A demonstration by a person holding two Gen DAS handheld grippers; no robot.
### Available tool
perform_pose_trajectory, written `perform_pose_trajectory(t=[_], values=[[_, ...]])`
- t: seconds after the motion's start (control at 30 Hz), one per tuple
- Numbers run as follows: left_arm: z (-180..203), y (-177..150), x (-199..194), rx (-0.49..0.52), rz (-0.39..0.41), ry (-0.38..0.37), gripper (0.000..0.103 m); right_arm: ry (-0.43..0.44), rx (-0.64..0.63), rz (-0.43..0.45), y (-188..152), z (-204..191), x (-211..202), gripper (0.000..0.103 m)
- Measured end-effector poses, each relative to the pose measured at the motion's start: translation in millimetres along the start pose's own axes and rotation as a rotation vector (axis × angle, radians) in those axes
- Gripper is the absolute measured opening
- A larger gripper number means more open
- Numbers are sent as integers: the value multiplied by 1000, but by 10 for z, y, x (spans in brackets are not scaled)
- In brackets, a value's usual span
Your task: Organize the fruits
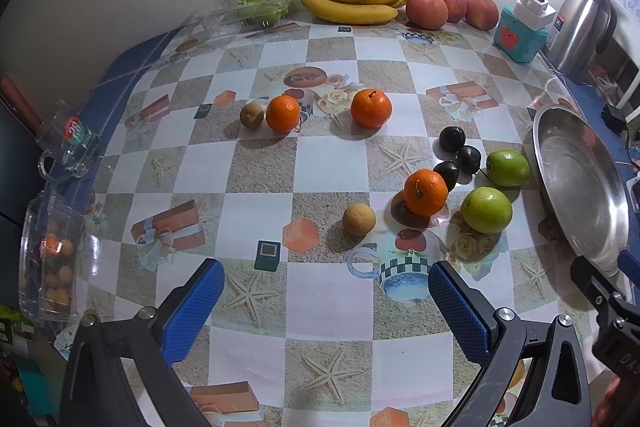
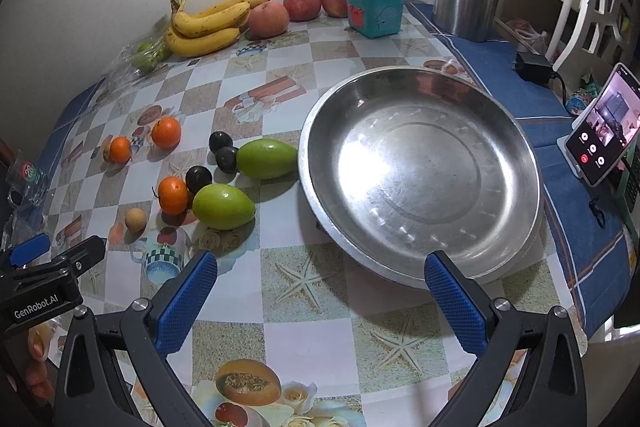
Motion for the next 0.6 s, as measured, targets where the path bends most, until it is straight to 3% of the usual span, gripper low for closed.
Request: perform_pose_trajectory(t=[0.2,0.4,0.6], values=[[-75,30,72,-11,-12,-30,102,60,-40,4,61,-165,5,103],[-195,104,182,-13,-24,-41,92,115,-104,42,173,-435,27,103],[-156,119,318,6,-47,-93,83,160,-138,48,272,-589,124,88]])
Point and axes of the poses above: each gripper's, at about its wrist camera, not at the fingertips, and x roughly the way its jaws point, z to its right, y to its top, the point moved 4 cm from there along x, roughly the way its jaws point, and after that the axes turned 4 degrees about z, right-handed, at the moved point
